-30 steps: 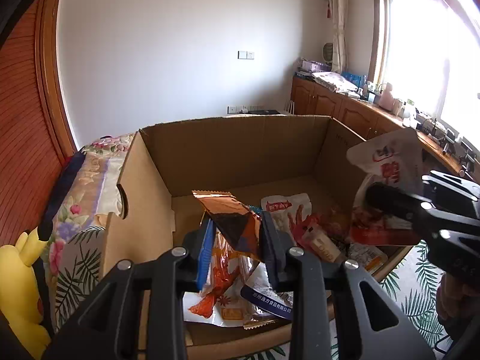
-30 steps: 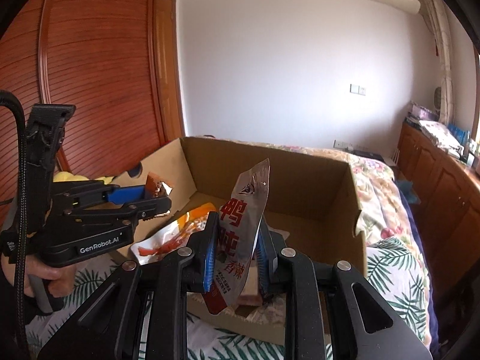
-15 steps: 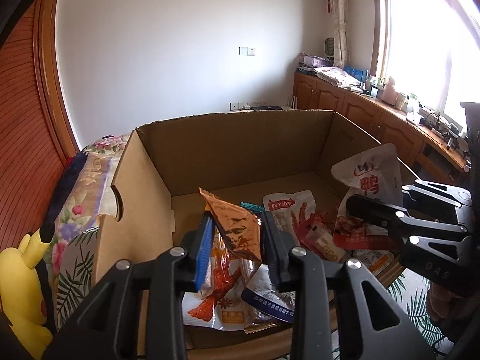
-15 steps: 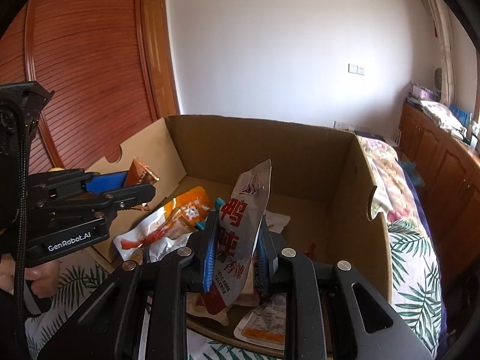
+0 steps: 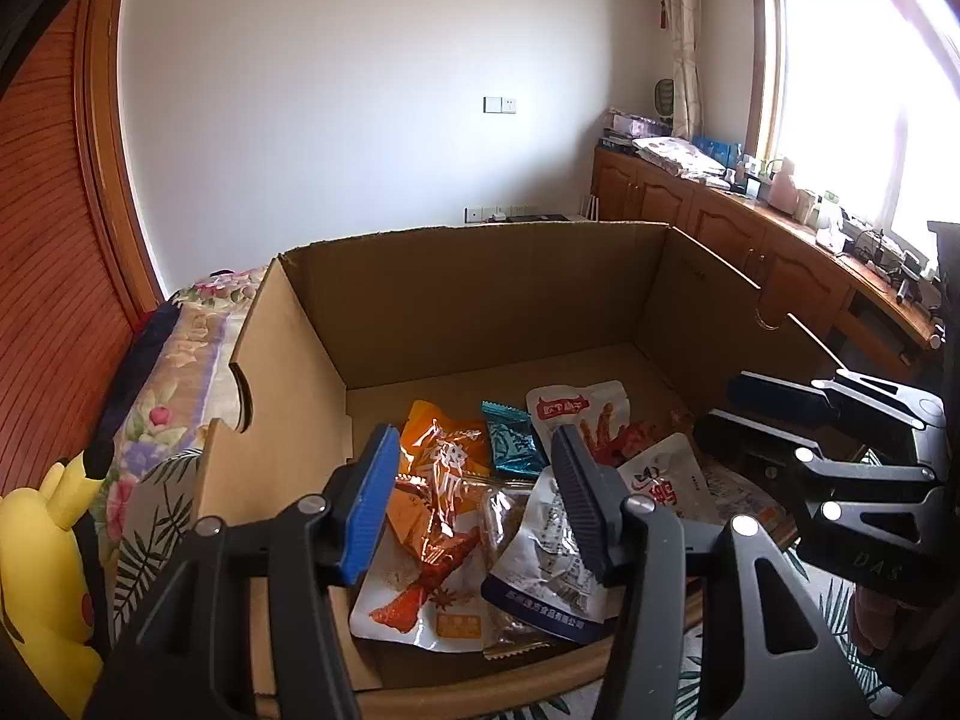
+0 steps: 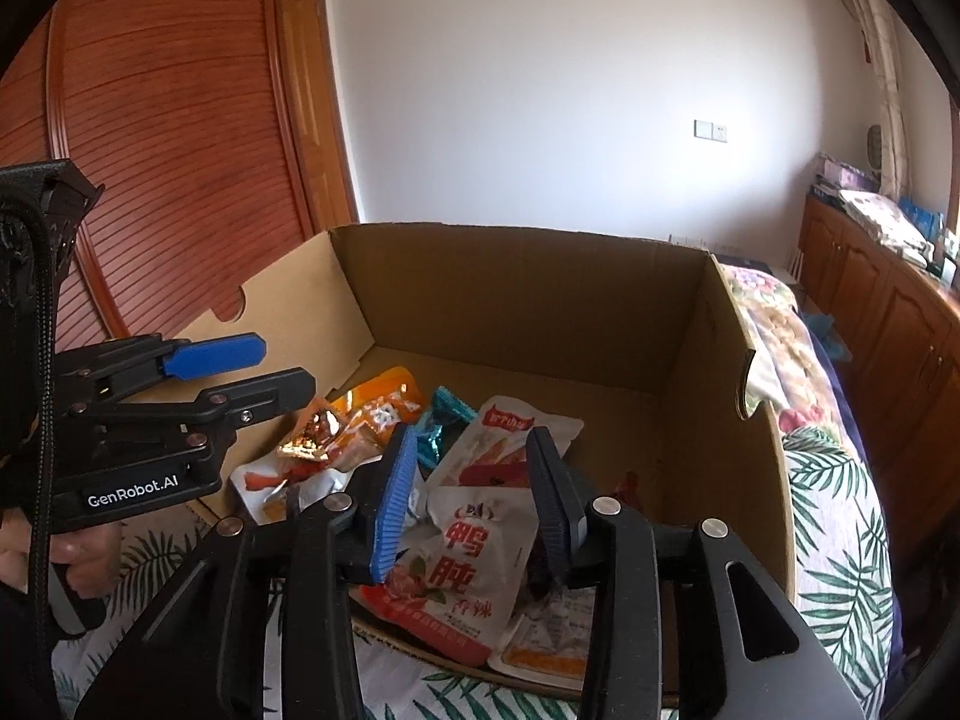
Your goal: Organize snacks
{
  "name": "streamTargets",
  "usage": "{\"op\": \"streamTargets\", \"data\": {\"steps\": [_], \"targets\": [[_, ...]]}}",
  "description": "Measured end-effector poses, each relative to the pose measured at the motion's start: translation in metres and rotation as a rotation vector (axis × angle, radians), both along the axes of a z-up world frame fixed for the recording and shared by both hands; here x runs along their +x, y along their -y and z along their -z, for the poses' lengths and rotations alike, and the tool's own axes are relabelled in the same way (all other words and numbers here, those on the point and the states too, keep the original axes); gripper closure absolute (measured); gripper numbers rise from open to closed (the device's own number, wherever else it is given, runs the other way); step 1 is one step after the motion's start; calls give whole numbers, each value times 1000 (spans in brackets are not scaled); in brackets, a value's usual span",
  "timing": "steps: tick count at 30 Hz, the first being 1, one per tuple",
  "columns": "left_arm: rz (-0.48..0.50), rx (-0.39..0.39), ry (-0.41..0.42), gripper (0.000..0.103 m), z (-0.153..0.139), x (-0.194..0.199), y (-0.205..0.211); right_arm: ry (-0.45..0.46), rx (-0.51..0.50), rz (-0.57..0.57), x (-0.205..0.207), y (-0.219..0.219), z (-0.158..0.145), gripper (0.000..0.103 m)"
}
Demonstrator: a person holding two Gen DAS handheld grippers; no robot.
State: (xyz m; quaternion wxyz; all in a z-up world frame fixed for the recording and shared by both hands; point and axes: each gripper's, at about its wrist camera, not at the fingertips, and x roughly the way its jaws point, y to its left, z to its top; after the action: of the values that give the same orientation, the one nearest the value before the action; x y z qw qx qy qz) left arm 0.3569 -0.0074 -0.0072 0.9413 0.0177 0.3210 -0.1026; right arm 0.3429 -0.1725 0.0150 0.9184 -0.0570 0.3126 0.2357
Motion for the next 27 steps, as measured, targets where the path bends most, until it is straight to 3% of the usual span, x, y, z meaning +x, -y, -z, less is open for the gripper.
{"op": "streamTargets", "data": {"steps": [9,11,13,17,19,24,27], "targets": [[-12,27,27,46,-9,-17,7,24,5,23,-14,8,-9,58],[-19,39,45,41,-11,-22,9,35,10,34,-18,10,-12,54],[-33,53,76,33,-14,-28,10,54,1,48,-23,12,-15,43],[-59,80,108,27,-19,-34,14,105,-29,105,-31,16,-22,25],[-60,74,118,15,-20,-39,15,121,-21,123,-34,19,-24,14],[-81,56,128,6,-23,-44,14,124,-15,155,-36,27,-27,1],[-84,53,135,4,-24,-47,14,136,-29,172,-38,27,-28,0]]}}
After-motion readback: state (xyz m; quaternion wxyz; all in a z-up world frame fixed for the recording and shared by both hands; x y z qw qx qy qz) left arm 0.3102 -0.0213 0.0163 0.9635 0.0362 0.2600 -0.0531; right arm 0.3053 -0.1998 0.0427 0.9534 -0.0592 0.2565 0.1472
